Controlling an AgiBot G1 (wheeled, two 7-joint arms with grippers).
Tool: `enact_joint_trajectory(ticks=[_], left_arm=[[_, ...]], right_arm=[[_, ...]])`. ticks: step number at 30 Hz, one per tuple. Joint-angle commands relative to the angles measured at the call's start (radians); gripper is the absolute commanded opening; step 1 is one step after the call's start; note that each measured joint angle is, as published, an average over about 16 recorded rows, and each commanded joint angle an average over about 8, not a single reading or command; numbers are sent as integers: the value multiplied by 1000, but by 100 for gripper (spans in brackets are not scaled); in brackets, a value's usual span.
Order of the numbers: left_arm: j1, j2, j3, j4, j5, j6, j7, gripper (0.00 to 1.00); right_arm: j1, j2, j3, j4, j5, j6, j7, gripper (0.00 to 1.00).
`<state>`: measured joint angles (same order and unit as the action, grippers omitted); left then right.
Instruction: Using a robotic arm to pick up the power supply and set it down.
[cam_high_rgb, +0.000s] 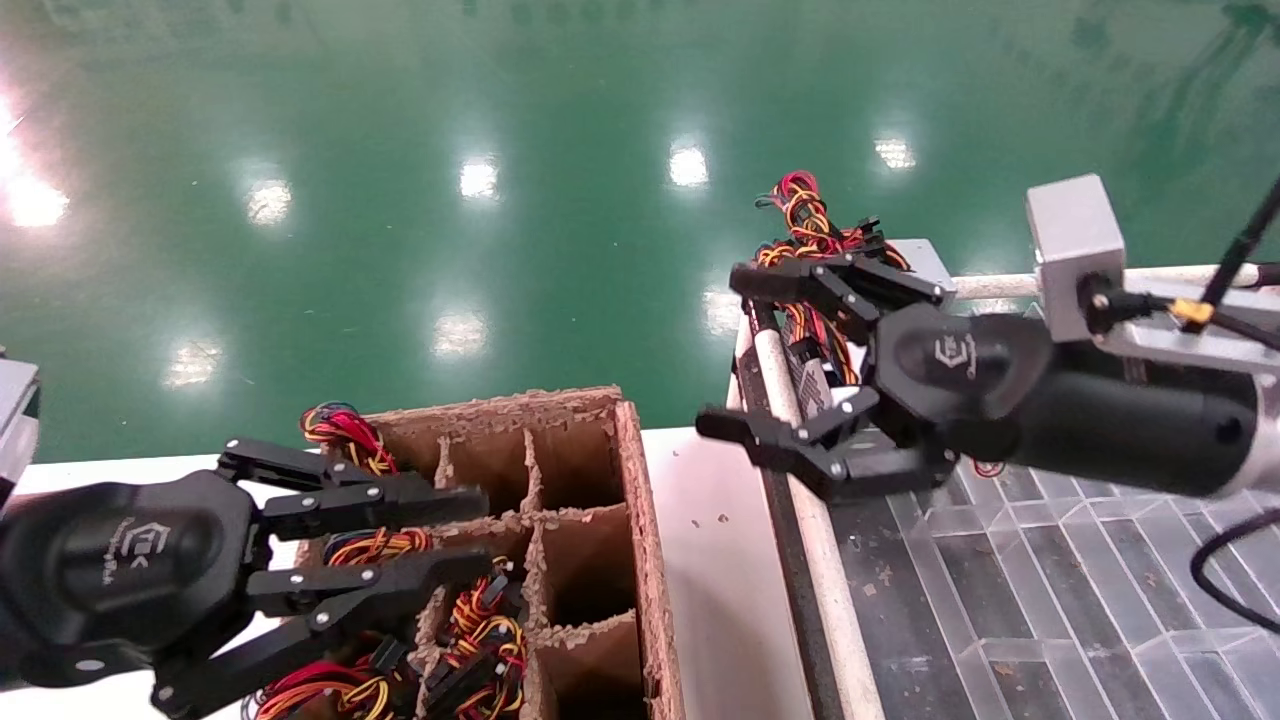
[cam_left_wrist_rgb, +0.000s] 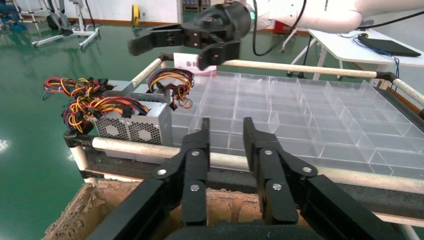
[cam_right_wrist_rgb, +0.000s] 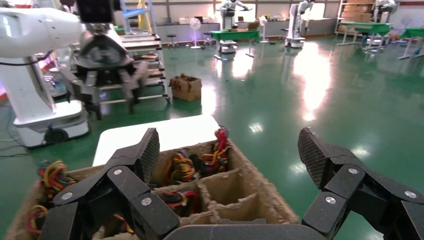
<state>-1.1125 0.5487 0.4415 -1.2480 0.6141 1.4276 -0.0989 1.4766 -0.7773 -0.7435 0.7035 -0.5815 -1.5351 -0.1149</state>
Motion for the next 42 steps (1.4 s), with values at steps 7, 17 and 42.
enact_joint_trajectory(ticks=[7, 17, 42], left_arm=[[0, 0, 0, 0, 0, 0, 0, 100], [0, 0, 0, 0, 0, 0, 0, 100], [0, 0, 0, 0, 0, 0, 0, 100]], right_arm=[[-106, 44, 122, 153, -39, 10, 79, 100], [-238, 98, 275, 344, -88, 23, 179, 100], [-419, 173, 484, 605, -158, 41, 311, 100]])
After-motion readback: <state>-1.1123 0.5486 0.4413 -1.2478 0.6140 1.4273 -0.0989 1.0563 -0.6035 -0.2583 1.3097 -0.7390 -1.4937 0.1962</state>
